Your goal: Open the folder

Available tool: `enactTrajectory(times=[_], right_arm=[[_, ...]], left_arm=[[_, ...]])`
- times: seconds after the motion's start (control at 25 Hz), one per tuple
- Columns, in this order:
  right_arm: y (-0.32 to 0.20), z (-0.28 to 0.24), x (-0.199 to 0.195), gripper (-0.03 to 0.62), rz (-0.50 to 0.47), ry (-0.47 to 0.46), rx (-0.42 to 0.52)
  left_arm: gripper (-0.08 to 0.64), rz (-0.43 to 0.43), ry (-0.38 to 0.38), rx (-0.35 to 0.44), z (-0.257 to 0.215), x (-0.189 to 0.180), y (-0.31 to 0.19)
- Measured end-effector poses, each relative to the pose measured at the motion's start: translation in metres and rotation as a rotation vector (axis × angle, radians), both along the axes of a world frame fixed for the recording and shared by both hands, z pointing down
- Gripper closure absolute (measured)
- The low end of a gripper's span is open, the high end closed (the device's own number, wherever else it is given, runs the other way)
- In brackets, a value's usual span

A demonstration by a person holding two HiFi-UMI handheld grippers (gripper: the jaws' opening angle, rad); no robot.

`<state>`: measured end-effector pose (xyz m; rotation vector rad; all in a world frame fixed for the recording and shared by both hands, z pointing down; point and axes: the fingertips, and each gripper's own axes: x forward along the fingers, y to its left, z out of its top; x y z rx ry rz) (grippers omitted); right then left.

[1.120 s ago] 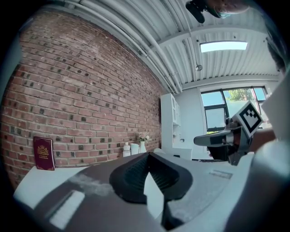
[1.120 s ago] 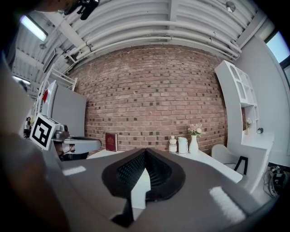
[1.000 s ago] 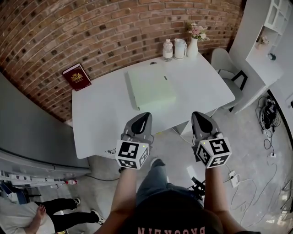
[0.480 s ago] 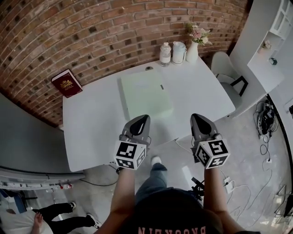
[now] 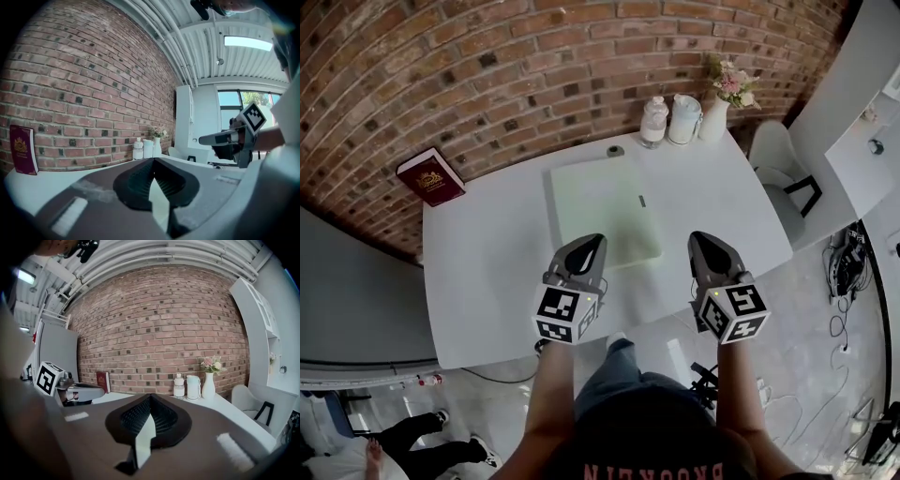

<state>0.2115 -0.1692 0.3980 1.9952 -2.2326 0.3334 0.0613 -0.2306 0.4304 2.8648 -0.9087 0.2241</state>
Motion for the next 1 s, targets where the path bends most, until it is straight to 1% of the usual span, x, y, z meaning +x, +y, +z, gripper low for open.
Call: enactTrajectory(times=[0.08, 0.28, 0.32, 0.48, 0.6, 0.76, 0.92, 1.0], right_arm=[[-0.012, 0.003, 0.003, 0.595, -0.003, -0.006, -0.009], [-0.033, 0.01, 0.01, 0.595, -0.016, -0.017, -0.023], [-0.037, 0.011, 0.012, 0.595, -0.019, -0.018, -0.026], [-0.045, 0.019, 0.022, 0.595, -0.04, -0.021, -0.049], [-0.049, 0.025, 0.033, 0.595, -0.056, -0.037, -0.061], [-0.056, 0.028, 0.046, 0.595, -0.09, -0.034, -0.073], [-0.055, 0.039, 0.061, 0.595, -0.108, -0.044, -0.096], [-0.052, 0.047, 0.07, 0.595, -0.106, -0.062, -0.113]], left_arm=[[0.553, -0.006, -0.005, -0.005, 0.002, 0.001, -0.01], [0.433, 0.006, -0.045, -0.018, 0.01, 0.011, -0.022], [0.42, 0.004, -0.053, -0.022, 0.012, 0.012, -0.024], [0.42, -0.008, -0.093, -0.029, 0.021, 0.019, -0.026], [0.42, -0.019, -0.153, -0.04, 0.031, 0.026, -0.024], [0.42, -0.038, -0.214, -0.016, 0.04, 0.04, -0.025], [0.42, -0.021, -0.298, -0.018, 0.056, 0.059, -0.017], [0.417, -0.007, -0.341, -0.034, 0.07, 0.068, -0.01]])
